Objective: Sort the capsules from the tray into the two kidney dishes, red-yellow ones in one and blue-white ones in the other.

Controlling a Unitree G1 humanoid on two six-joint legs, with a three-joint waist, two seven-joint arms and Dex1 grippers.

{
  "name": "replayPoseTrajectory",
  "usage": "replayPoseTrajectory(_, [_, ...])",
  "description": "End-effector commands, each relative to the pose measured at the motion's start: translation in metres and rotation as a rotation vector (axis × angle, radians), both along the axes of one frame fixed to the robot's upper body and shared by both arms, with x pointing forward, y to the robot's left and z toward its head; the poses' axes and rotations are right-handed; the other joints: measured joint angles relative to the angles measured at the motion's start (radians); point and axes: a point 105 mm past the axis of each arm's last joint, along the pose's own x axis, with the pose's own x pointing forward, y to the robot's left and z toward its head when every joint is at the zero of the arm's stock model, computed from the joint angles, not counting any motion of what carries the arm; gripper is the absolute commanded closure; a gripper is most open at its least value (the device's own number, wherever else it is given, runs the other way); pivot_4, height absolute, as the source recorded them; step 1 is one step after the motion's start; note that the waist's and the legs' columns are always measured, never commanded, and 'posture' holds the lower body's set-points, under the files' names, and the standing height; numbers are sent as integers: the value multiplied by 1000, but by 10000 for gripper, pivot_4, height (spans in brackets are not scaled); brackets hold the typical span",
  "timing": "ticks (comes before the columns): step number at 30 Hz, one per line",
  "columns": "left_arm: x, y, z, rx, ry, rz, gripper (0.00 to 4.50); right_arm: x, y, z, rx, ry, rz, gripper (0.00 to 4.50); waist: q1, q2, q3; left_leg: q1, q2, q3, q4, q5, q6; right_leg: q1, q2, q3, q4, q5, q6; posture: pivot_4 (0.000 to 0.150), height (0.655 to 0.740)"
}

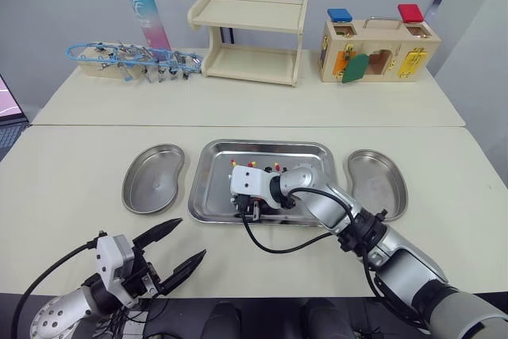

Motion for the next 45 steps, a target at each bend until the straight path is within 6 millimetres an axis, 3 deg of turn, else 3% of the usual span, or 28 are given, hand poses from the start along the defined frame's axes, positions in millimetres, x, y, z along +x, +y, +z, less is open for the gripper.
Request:
replayPoseTrajectory(1, [-1,-8,12,17,-43,-66,0,-4,1,32,93,-54,37,44694,0,0,0,0,0,0,0,0,0,0,0,0,0,0,0,1500,7400])
replayPoseTrajectory(7, [-5,-23,17,39,-49,-224,0,-7,-42,64,180,-67,-19,44694,7,-1,0,-1,0,0,0,0,0,0,0,0,-1,0,0,1500,7400])
replayPoseTrajectory(15, [-2,-51,35,1,-94,-405,0,-2,-177,84,189,-89,-464,44694,24,-1,0,-2,0,0,0,0,0,0,0,0,-2,0,0,1500,7400])
replayPoseTrajectory(18, [3,-61,43,-23,-123,-433,0,-3,-235,77,105,-97,-654,44694,23,-1,1,-2,-1,0,0,0,0,0,0,0,-2,0,0,1500,7400])
replayPoseTrajectory(22, [5,-71,52,-44,-158,-473,0,-14,-276,59,26,-51,-781,44694,18,-1,1,-2,0,1,0,0,0,0,0,1,-2,0,0,1500,7400])
replayPoseTrajectory(26, [7,-78,59,-54,-181,-499,0,-23,-293,40,-31,-3,-844,44694,15,-1,1,-1,-1,2,0,0,0,0,0,2,-2,0,0,1500,7400])
replayPoseTrajectory(30, [7,-81,61,-57,-187,-512,0,-27,-293,31,-16,26,-851,44694,17,-1,1,-1,-1,1,0,0,0,0,0,1,-2,0,0,1500,7400])
replayPoseTrajectory(38, [9,-72,57,-39,-164,-434,0,-29,-293,37,5,1,-800,21049,19,-2,1,-1,-1,1,0,0,0,1,0,1,-2,0,0,1500,7400])
replayPoseTrajectory(40, [13,-65,54,-18,-146,-373,0,-31,-293,39,11,-4,-768,15031,22,-2,1,-2,-1,1,0,0,0,1,0,1,-2,0,0,1500,7400])
replayPoseTrajectory(43, [22,-37,46,55,-97,-216,0,-36,-299,47,20,-49,-698,15031,22,-2,1,-1,-1,1,0,0,0,1,0,1,-2,0,0,1500,7400])
replayPoseTrajectory(45, [30,-4,41,114,-62,-74,0,-41,-307,53,20,-90,-635,15031,22,-2,1,-1,-1,1,0,0,0,1,0,1,-2,0,0,1500,7400])
